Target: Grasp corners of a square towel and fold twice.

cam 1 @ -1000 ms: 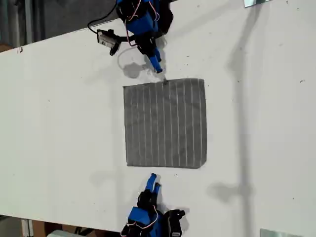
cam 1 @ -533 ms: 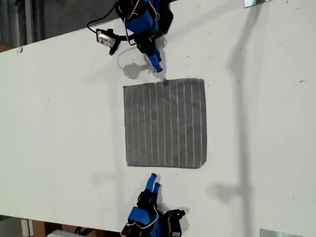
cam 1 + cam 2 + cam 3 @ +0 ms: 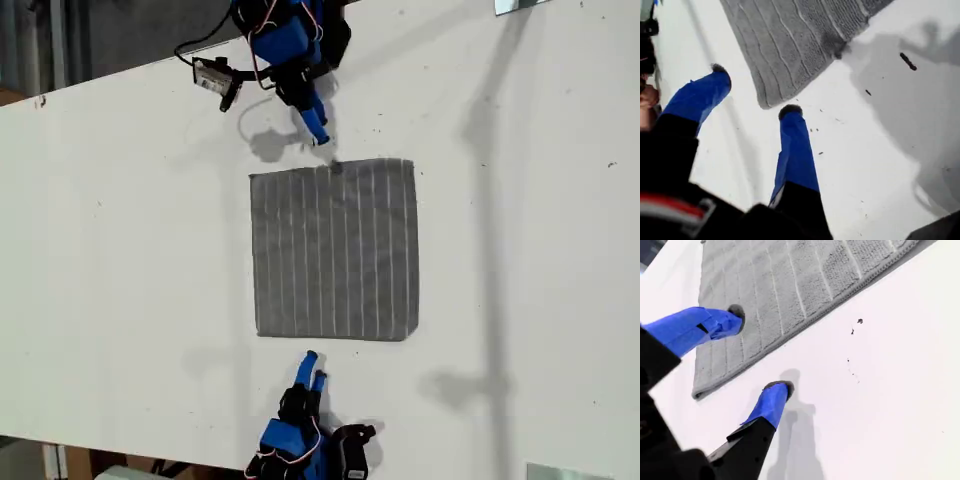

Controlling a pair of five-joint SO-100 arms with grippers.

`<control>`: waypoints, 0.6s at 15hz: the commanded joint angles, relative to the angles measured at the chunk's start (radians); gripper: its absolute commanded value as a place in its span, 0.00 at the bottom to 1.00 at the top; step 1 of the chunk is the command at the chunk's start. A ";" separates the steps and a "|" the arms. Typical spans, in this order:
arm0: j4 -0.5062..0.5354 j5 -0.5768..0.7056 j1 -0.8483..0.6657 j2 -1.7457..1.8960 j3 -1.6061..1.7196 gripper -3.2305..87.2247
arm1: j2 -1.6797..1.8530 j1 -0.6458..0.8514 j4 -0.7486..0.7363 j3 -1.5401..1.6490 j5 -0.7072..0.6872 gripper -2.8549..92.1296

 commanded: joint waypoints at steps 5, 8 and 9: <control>-0.017 -0.018 0.003 -0.011 0.005 0.32 | -0.899 -0.176 -0.410 -0.387 0.046 0.32; -0.017 -0.015 -0.002 -0.011 0.006 0.33 | -0.980 -0.353 -0.503 -0.281 0.298 0.32; -0.017 -0.017 0.002 -0.011 0.006 0.33 | -1.005 -0.403 -0.552 -0.233 0.371 0.32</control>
